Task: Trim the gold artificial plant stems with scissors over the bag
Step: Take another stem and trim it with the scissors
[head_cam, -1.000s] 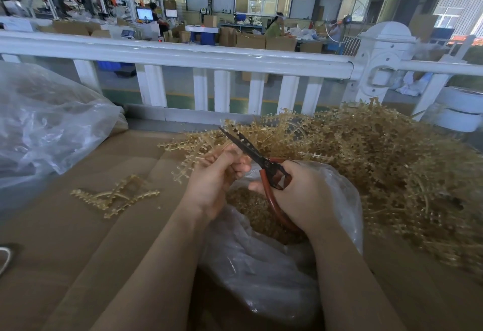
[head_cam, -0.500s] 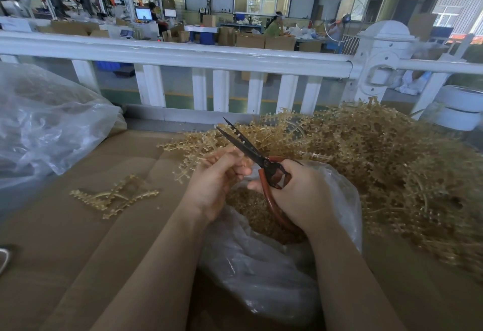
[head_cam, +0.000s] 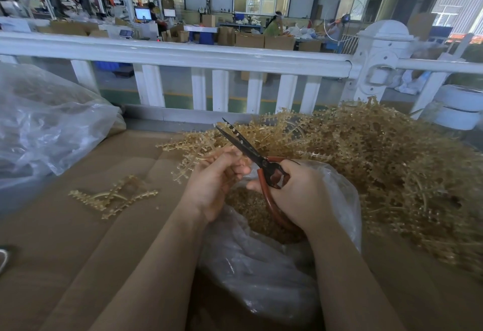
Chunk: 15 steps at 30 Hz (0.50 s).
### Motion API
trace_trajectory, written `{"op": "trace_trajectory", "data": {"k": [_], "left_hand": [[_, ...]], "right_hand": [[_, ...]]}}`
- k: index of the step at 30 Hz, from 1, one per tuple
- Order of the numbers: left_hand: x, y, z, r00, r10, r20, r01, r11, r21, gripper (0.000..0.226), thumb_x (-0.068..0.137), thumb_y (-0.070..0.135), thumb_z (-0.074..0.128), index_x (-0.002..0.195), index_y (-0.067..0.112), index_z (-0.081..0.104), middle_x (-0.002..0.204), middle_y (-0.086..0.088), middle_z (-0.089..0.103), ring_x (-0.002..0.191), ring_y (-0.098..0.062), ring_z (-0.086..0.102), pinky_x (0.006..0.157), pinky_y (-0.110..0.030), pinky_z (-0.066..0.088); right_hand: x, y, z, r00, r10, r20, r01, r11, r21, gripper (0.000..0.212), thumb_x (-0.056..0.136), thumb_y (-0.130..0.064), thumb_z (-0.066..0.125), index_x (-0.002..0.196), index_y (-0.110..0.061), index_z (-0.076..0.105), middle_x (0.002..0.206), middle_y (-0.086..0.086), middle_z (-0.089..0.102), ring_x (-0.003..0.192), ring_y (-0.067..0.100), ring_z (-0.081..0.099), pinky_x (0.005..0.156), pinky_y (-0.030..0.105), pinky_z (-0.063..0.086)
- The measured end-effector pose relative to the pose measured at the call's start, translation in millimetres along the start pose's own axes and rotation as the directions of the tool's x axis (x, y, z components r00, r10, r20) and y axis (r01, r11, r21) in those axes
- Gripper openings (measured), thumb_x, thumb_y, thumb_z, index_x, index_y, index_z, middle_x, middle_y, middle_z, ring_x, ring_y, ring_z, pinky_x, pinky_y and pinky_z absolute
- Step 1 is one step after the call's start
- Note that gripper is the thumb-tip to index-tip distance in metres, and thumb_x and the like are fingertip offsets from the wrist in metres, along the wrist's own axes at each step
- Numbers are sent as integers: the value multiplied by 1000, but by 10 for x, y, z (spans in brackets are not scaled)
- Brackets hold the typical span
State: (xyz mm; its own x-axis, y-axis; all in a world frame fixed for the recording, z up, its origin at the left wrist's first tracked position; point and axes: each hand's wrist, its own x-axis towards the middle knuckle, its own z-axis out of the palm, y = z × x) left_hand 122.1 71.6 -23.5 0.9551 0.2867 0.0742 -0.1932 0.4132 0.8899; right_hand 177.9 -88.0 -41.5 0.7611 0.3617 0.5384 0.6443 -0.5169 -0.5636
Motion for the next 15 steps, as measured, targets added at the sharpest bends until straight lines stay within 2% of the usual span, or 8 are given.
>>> {"op": "trace_trajectory", "data": {"k": [2, 4, 6, 10, 15], "left_hand": [[5, -6, -12, 1000, 5, 20, -5, 1000, -1, 9, 78, 19, 65, 81, 11, 61, 70, 0, 65, 63, -9, 61, 68, -23, 51], [11, -13, -21, 999, 6, 35, -6, 1000, -5, 14, 75, 23, 65, 80, 11, 61, 70, 0, 65, 63, -9, 62, 67, -22, 52], [14, -18, -28, 999, 5, 34, -4, 1000, -17, 18, 73, 25, 66, 83, 11, 63, 69, 0, 65, 62, -9, 62, 64, -20, 53], [21, -25, -47, 1000, 1, 17, -1, 999, -32, 18, 72, 22, 66, 85, 9, 65, 69, -1, 67, 62, -8, 63, 62, -18, 53], [24, -28, -58, 999, 5, 44, -5, 1000, -6, 13, 72, 24, 66, 79, 15, 62, 70, 1, 66, 63, -9, 62, 65, -21, 53]], "right_hand": [[-3, -8, -2, 1000, -5, -2, 5, 1000, 10, 37, 66, -78, 66, 69, -46, 48, 63, -24, 51, 71, -10, 56, 58, 7, 39], [1, -8, -2, 1000, 6, 22, -7, 1000, 21, 42, 65, -82, 61, 76, -42, 58, 67, -24, 56, 70, -8, 57, 59, 8, 39], [3, -1, 8, 999, 9, 32, -11, 999, 53, 58, 64, -86, 57, 85, -33, 67, 71, -22, 60, 71, -5, 59, 61, 10, 39], [2, -14, 13, 999, 11, 33, -13, 997, 73, 59, 61, -89, 53, 84, -35, 65, 71, -23, 60, 71, -5, 58, 61, 9, 38], [7, 3, 3, 999, 12, 50, -15, 998, 57, 64, 61, -89, 54, 83, -31, 69, 69, -22, 61, 72, -6, 60, 59, 7, 41]]}}
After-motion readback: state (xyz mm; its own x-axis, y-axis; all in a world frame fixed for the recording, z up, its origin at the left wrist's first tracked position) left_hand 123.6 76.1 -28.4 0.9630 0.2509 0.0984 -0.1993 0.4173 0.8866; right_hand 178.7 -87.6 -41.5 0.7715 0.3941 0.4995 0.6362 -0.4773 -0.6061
